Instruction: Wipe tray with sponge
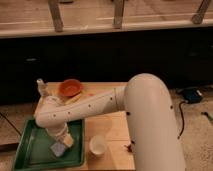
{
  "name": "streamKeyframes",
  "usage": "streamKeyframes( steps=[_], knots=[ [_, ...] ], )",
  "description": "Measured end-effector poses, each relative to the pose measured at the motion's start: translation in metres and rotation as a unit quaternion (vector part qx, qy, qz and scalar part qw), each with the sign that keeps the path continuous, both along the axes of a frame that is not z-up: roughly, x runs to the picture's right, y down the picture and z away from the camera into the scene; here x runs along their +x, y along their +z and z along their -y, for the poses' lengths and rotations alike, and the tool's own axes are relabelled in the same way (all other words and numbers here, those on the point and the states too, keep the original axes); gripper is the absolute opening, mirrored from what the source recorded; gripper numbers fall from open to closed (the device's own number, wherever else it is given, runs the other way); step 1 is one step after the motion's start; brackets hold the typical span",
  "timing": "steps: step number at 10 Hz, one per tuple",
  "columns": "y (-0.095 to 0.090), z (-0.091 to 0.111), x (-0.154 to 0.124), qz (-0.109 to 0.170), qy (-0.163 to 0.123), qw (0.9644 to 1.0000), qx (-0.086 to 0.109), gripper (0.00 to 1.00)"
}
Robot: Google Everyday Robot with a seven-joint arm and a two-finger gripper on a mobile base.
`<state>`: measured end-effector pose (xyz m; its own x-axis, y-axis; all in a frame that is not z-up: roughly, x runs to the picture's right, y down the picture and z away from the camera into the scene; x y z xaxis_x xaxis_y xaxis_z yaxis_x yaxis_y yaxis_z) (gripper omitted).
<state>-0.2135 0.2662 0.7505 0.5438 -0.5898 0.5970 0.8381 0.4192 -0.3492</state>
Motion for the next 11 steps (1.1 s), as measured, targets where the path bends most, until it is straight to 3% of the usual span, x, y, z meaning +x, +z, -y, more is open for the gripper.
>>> streamKeyframes(
  steps=[4,8,11],
  knots=[
    [0.034,0.037,0.011,-0.01,0.006,0.9998,0.015,0.04],
    [0.047,0.044,-0.04,0.038,-0.027,0.9988,0.012,0.04],
    [0.046,0.038,-0.056,0.066,-0.049,0.9966,0.003,0.04]
  ],
)
